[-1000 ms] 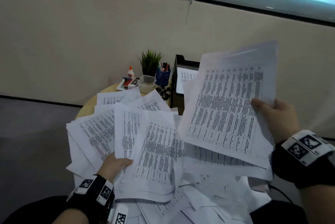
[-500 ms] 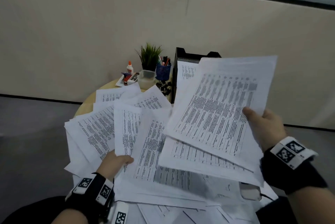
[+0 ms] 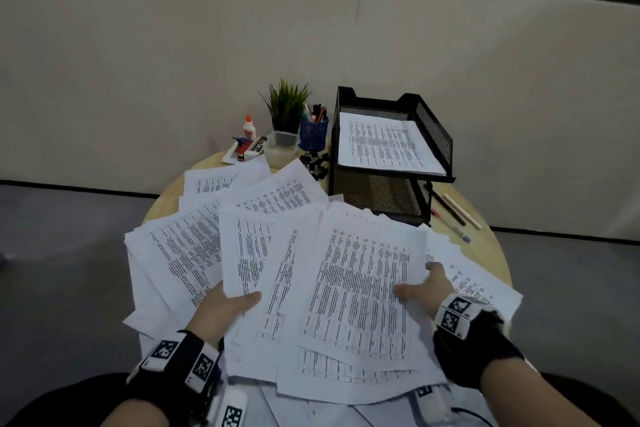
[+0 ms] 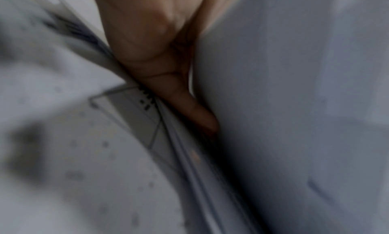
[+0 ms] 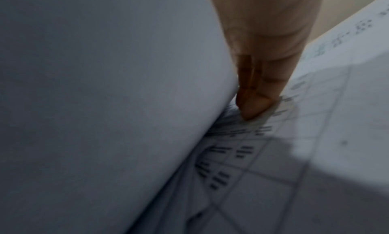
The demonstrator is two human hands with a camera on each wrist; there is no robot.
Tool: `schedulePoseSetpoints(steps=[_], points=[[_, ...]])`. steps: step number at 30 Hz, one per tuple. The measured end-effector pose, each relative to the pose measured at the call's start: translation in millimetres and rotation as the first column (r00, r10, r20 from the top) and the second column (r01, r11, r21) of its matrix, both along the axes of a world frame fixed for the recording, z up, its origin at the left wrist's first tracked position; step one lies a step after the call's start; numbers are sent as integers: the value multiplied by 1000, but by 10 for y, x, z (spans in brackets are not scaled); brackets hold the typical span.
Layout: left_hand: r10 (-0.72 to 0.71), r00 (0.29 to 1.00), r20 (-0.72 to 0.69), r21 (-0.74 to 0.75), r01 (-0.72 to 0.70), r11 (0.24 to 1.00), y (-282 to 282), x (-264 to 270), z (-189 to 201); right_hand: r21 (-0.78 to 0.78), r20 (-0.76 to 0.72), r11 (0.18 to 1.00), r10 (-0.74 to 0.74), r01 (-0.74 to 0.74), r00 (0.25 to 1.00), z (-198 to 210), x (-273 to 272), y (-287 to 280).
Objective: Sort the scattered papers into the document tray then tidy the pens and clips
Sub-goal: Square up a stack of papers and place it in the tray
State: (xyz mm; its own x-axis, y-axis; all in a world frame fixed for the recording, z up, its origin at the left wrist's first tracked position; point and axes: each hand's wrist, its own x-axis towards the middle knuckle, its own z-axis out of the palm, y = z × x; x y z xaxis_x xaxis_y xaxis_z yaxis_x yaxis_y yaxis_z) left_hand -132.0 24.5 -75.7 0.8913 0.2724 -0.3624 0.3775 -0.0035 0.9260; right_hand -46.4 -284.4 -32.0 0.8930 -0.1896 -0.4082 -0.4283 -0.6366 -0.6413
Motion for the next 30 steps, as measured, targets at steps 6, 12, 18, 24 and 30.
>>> schedulePoseSetpoints(steps=[6, 12, 18, 24, 30], points=[[-26, 999, 44, -35, 27, 999, -130, -41, 18, -141, -38, 965, 217, -220, 975, -45, -13, 373], [-128, 992, 0, 10, 128, 992, -154, -82, 39, -22, 107, 960, 278, -278, 954, -153, -157, 426], [-123, 992, -1, -155, 121, 980, -167, -87, 92, -76, 66, 970, 235, -230, 970, -101, -183, 233], [-237, 971, 27, -139, 238, 961, -178, -109, 126, 277, 4, 947, 169, -163, 986, -223, -125, -11], [-384, 922, -50, -155, 373, 915, -235, -132, 127, 396, -58, 914, 117, -85, 991, -443, -89, -219]])
